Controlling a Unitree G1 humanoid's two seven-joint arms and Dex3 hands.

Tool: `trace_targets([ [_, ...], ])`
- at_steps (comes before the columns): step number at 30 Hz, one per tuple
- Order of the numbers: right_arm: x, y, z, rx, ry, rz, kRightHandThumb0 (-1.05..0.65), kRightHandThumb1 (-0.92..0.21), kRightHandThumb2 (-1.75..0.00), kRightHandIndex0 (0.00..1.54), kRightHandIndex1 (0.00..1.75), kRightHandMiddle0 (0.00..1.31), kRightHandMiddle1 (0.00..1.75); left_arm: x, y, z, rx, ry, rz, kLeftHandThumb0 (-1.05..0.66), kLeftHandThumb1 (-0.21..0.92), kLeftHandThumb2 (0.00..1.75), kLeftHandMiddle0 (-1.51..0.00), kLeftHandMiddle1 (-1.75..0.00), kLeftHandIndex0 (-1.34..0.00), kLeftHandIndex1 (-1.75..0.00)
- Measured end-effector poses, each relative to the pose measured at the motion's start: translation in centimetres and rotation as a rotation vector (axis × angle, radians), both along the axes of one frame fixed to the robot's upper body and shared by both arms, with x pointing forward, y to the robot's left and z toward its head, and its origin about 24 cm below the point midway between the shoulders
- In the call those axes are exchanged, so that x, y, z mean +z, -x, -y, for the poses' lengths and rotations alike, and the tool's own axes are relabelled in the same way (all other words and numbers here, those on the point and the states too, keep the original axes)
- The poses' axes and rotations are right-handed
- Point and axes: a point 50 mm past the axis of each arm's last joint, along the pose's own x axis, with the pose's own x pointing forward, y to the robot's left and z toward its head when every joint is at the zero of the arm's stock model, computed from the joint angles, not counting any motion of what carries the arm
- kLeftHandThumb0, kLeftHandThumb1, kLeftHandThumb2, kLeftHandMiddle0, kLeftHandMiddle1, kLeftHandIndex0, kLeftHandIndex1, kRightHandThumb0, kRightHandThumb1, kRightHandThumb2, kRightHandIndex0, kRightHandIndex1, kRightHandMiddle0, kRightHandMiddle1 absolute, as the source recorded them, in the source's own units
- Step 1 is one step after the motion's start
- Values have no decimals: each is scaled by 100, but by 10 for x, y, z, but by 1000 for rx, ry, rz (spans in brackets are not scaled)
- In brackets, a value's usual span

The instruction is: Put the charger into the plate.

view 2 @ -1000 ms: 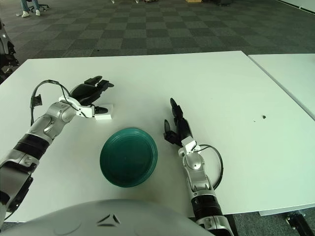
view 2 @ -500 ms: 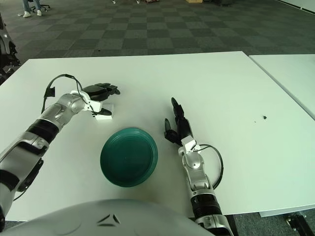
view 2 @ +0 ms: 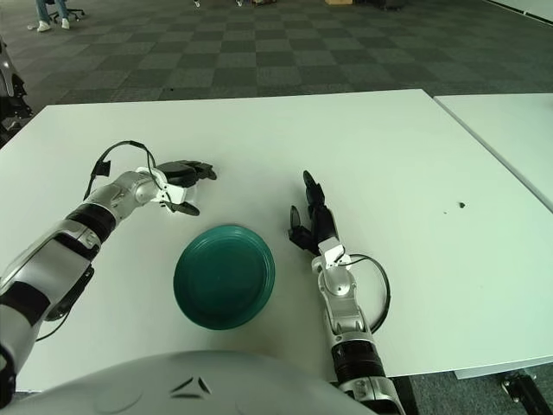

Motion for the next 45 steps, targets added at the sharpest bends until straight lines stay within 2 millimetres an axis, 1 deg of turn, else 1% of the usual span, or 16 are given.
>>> trace_targets([
  [8, 0, 0, 0, -1, 0, -2, -98, -92, -88, 0, 0, 0, 11, -6, 1, -3, 24, 0, 3, -105, 92, 52, -15, -2, 0, -92],
  [12, 0, 0, 0, 1, 0, -3, -99, -92, -88, 0, 0, 0, 11, -7, 1, -4, 34, 10, -3, -104, 92, 50, -16, -2, 0, -97],
  [16, 0, 1, 0, 6, 0, -3, -99, -92, -88, 0, 0, 0, 9, -8, 2, -5, 40, 21, -10, -104, 92, 51, -17, -3, 0, -101],
  [21, 1, 1, -1, 13, 0, -3, -99, -92, -88, 0, 0, 0, 7, -12, 5, -10, 45, 43, -3, -103, 92, 54, -19, -3, 0, -101],
  [28, 1, 2, -1, 15, -3, -3, -98, -92, -88, 0, 0, 0, 4, -16, 10, -13, 66, 96, 0, -99, 92, 50, -24, -5, -1, -104],
  [37, 2, 2, -1, 21, -21, -3, -98, -92, -88, 0, 0, 0, 3, -19, 12, -16, 94, 128, 2, -96, 92, 48, -35, -10, -8, -124],
  [39, 2, 2, -1, 22, -25, -4, -98, -92, -88, 0, 0, 0, 2, -20, 13, -18, 105, 129, 3, -96, 92, 49, -31, -28, -8, -130],
  [40, 2, 2, -1, 23, -26, -4, -98, -92, -88, 0, 0, 0, 2, -20, 13, -18, 111, 128, 3, -96, 92, 49, -26, -46, -8, -136],
  [41, 2, 2, -1, 23, -26, -5, -99, -92, -87, 0, 0, 0, 2, -21, 13, -19, 117, 126, 4, -95, 92, 48, -22, -59, -8, -139],
  [42, 2, 2, -1, 24, -26, -5, -99, -92, -87, 0, 0, 0, 2, -21, 13, -20, 123, 125, 5, -95, 92, 48, -20, -66, -8, -142],
  [44, 2, 2, -1, 26, -26, -5, -99, -92, -87, 0, 0, 0, 2, -21, 13, -21, 131, 124, 7, -94, 92, 46, -14, -89, -8, -148],
  [45, 2, 2, -1, 27, -26, -5, -99, -92, -87, 0, 0, 0, 2, -21, 13, -22, 136, 124, 11, -93, 92, 45, -13, -93, -8, -150],
])
